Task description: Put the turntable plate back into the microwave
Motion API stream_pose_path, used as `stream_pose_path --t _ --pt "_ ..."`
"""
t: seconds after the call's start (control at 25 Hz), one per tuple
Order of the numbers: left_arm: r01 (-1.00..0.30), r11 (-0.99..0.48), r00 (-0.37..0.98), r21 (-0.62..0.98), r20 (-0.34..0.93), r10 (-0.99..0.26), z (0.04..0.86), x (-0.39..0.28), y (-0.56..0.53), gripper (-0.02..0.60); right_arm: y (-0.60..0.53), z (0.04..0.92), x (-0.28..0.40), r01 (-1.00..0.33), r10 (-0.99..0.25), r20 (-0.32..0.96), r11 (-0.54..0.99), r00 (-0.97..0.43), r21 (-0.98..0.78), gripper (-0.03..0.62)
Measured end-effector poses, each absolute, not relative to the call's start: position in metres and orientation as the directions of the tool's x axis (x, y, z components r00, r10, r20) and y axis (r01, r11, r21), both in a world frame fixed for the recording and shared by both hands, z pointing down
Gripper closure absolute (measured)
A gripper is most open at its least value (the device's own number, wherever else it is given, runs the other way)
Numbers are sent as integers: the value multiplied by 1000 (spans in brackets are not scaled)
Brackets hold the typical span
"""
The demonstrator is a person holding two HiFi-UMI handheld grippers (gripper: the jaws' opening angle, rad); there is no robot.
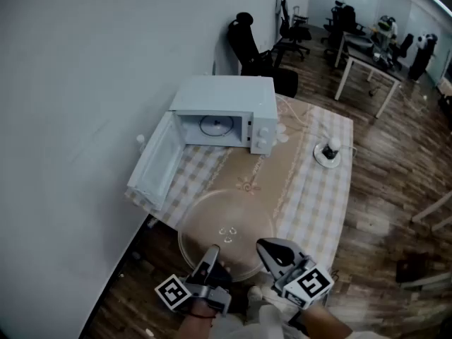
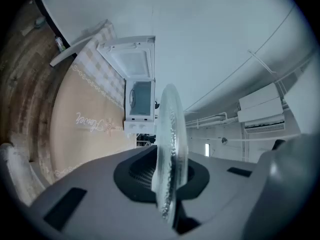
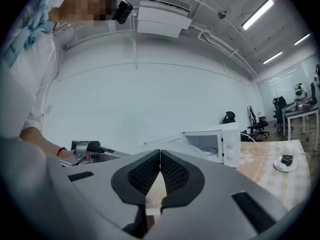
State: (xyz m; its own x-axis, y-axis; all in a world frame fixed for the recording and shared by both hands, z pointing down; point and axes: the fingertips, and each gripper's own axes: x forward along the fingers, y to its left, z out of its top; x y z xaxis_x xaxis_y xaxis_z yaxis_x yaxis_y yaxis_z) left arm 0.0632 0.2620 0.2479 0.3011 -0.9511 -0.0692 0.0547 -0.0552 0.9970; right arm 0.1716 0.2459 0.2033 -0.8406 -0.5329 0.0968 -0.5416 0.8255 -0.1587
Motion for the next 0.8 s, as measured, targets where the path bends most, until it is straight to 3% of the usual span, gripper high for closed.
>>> stream_pose_path --t 0.8 --pt "43 -54 305 998 -64 -950 250 71 252 565 236 208 180 -555 -546 100 814 -832 -172 562"
